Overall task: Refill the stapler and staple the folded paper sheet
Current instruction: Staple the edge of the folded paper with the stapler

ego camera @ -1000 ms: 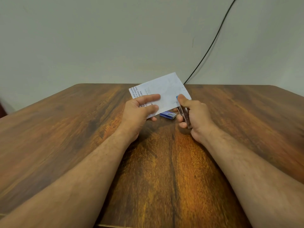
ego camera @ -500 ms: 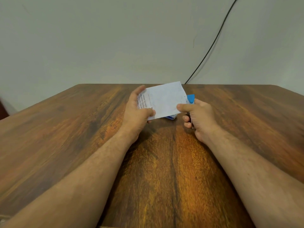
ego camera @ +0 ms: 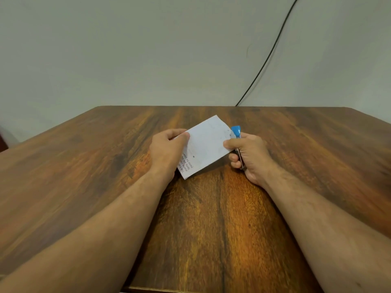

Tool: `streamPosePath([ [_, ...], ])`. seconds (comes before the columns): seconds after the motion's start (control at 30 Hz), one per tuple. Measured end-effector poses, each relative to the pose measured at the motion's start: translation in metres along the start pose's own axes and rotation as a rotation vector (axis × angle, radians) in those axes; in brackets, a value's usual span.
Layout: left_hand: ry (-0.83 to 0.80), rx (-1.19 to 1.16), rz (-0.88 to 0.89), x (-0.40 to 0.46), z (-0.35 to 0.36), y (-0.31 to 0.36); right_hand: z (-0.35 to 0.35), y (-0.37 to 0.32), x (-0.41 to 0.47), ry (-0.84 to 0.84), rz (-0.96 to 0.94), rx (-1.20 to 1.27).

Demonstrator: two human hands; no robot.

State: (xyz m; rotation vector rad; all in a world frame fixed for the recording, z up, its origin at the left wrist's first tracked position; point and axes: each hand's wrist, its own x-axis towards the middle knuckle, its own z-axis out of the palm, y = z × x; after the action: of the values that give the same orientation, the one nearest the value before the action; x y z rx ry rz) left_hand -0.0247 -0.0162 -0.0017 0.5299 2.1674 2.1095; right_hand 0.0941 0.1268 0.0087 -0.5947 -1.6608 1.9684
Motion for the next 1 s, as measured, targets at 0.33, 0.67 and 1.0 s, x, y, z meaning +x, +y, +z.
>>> streamPosePath([
  [0.33,0.262,0.117,-0.063,-0.005,-0.025,0.007,0.001,0.003,-0.001,-0.021,-0.074,-0.014],
  [0.67,0.231,0.748,-0.049,-0.017,-0.063,0.004,0.005,-0.004,-0.012,-0.046,-0.043,-0.314],
  [1.0,-0.306,1.16,0.113,-0.032,-0.064,0.01,0.004,-0.005,-0.031,0.001,-0.182,-0.642],
])
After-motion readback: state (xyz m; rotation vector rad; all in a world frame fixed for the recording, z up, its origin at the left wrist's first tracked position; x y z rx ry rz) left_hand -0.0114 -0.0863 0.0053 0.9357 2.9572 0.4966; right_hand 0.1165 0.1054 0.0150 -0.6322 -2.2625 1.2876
